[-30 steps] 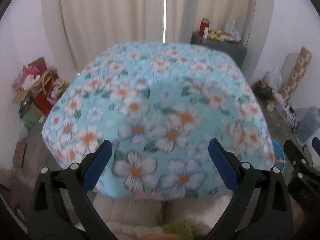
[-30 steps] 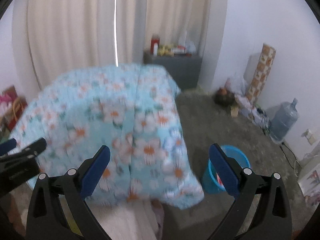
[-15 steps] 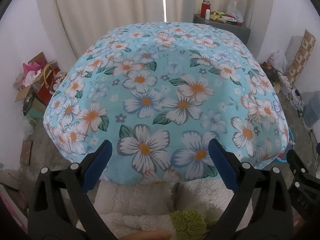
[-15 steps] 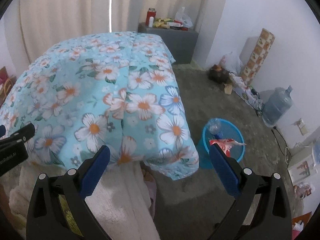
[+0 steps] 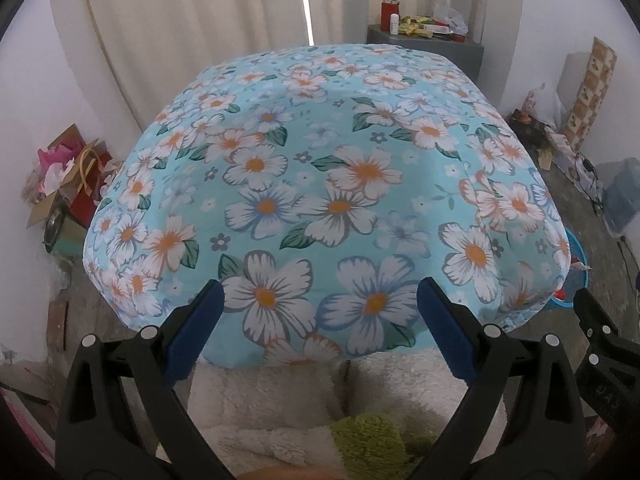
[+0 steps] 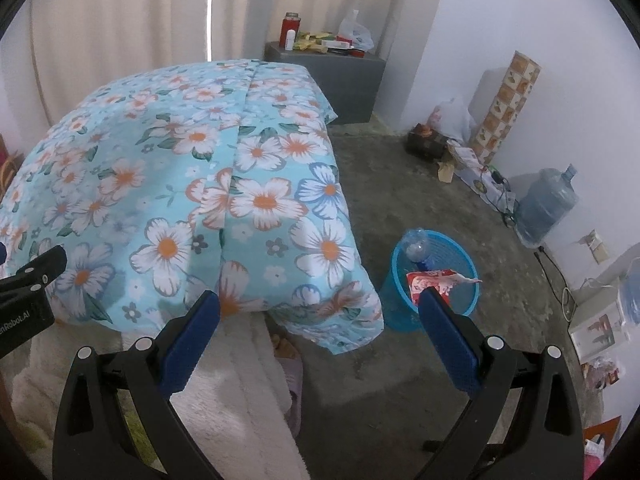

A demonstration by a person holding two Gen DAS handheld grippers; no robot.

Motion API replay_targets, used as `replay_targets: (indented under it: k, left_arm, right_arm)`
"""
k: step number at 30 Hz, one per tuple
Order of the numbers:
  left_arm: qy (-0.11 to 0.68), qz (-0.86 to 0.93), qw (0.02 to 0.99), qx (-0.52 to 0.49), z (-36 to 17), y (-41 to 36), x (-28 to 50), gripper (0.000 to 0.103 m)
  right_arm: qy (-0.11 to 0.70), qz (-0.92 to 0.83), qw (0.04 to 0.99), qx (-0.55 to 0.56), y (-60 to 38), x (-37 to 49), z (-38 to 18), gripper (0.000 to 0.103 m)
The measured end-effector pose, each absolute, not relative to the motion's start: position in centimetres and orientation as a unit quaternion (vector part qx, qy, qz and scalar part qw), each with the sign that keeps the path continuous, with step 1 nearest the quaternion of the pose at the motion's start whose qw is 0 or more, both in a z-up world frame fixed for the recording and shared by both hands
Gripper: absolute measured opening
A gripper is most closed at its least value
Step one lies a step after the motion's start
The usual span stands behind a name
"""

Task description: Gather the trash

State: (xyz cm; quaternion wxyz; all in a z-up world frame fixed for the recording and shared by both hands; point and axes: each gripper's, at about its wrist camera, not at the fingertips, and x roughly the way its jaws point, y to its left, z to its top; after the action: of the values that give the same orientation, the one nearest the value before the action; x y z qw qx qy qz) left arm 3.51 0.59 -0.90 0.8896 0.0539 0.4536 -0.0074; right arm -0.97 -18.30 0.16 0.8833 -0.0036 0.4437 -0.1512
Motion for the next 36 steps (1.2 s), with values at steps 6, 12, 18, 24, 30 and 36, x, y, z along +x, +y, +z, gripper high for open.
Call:
replay_targets:
  k: [6,12,18,24,30,36]
  left_arm:
    - [0.455,-0.014,0.889,0.056,-0.8,0.1,3.3,0.093]
    - [0.454,-0.020,0.889,0.056,-0.7,-0.2,3.2,0.093]
    - [0.453,-0.026,0.889,0.057,-0.5,-0.5,3.0,0.093]
    - [0.453,-0.028,0.889,0.056,-0.4,-0.7,2.8,0.093]
    - [0.453,-0.027,0.889,0.056,-0.4,-0.7,2.8,0.093]
    - [0.454,-0.027,0.889,0.056,-0.5,-0.7,2.9,0.093]
  right_arm:
    - [0.444,-0.156,0.882,-0.001,-18.6,-1.2,0.1,0.096]
    - [0.441,-0.163,0.882,0.001,-19.1,-1.5,0.4,0.096]
    - [0.439,-0.169,0.882,0.004,-19.4,-1.7,0.6,0.096]
    - [0.439,-0.171,0.882,0.004,-19.6,-1.7,0.6,0.096]
    - [0.439,-0.171,0.882,0.004,-19.5,-1.7,0.6,0.096]
    - [0.440,-0.172,0.881,0.004,-19.5,-1.7,0.6,0.096]
